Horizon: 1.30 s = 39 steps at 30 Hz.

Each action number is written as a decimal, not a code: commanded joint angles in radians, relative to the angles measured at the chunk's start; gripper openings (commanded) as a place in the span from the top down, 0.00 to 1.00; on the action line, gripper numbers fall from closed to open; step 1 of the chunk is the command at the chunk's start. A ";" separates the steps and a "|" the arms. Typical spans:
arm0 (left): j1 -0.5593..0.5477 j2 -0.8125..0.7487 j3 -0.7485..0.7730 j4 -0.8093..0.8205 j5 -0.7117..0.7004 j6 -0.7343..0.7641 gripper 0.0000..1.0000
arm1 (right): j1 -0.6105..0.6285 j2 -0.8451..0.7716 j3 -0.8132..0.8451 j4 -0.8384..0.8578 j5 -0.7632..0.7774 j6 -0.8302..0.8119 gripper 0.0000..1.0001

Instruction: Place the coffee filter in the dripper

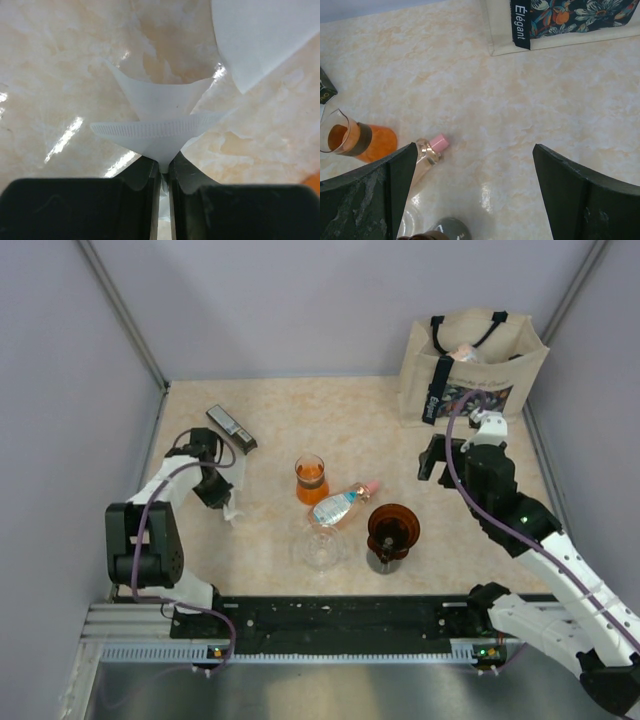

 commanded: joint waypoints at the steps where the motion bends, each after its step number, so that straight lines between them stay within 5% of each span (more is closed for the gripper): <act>1: -0.004 -0.150 -0.006 -0.049 -0.021 -0.007 0.86 | -0.009 -0.016 0.001 0.063 -0.081 -0.065 0.01; 11: -0.007 -0.472 -0.014 -0.051 0.074 0.042 0.84 | -0.010 -0.131 -0.068 0.204 -0.320 -0.135 0.01; 15: -0.007 -0.521 -0.005 -0.024 0.230 0.083 0.84 | -0.010 -0.139 -0.078 0.224 -0.415 -0.157 0.01; 22: -0.007 -0.523 -0.006 -0.012 0.267 0.092 0.83 | -0.010 -0.112 -0.072 0.222 -0.497 -0.155 0.01; 28: -0.098 -0.474 0.046 0.020 0.447 0.097 0.83 | -0.003 0.022 -0.043 0.296 -0.950 -0.241 0.06; 33: -0.129 -0.466 0.095 -0.043 0.499 0.066 0.83 | 0.060 0.134 0.023 0.321 -0.957 -0.296 0.07; 39: -0.139 -0.486 0.086 -0.107 0.506 -0.063 0.83 | 0.307 0.200 0.062 0.302 -0.821 -0.532 0.09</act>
